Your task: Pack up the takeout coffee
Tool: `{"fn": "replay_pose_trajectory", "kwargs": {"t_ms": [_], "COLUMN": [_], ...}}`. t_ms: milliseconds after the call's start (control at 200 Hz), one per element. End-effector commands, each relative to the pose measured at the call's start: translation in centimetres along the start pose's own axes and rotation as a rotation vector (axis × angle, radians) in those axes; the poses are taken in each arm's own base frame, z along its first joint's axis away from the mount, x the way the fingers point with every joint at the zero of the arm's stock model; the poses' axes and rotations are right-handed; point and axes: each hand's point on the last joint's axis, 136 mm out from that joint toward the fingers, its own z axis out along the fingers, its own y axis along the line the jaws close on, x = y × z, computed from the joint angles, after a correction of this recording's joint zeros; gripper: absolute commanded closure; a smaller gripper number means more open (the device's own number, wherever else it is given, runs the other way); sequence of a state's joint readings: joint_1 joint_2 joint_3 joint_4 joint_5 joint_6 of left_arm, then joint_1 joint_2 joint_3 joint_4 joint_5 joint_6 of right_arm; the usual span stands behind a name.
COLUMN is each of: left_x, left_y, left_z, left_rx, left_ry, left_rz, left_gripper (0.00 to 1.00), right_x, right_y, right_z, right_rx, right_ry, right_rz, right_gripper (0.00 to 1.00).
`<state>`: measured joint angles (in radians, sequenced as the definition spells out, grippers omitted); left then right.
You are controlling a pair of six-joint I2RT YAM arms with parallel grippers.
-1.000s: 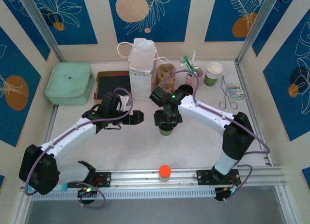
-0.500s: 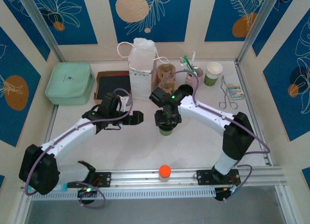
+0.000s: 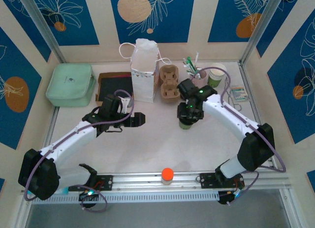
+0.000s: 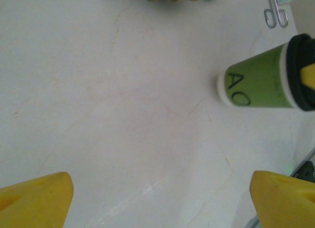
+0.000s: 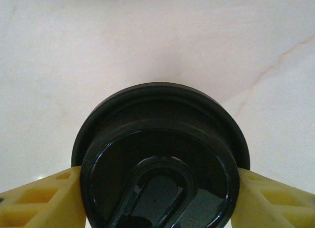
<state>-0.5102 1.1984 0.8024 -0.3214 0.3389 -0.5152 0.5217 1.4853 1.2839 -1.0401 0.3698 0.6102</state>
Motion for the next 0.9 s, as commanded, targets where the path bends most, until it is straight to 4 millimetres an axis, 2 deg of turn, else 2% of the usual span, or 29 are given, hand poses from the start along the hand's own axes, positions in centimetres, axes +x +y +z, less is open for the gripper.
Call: {"fn": "replay_pose_trajectory", "kwargs": {"t_ms": [0, 340, 555, 896], "left_x": [-0.3, -0.3, -0.2, -0.2], "left_y": [0.0, 0.0, 0.0, 0.0], "left_z": [-0.1, -0.2, -0.3, -0.8], "left_rx": [0.014, 0.015, 0.018, 0.015], "left_ry": [-0.016, -0.015, -0.019, -0.020], "left_rz": [-0.010, -0.001, -0.003, 0.005], "left_gripper": [0.08, 0.08, 0.08, 0.08], "right_x": [-0.2, -1.1, -1.1, -1.6], "right_y": [-3.2, -12.0, -16.5, -21.2], "right_z": [0.3, 1.5, 1.7, 2.2], "right_rx": [0.029, 0.072, 0.132, 0.183], "right_ry": [0.019, 0.041, 0.036, -0.002], "right_rz": [0.032, 0.260, 0.375, 0.542], "right_gripper": [0.34, 0.34, 0.34, 0.33]}}
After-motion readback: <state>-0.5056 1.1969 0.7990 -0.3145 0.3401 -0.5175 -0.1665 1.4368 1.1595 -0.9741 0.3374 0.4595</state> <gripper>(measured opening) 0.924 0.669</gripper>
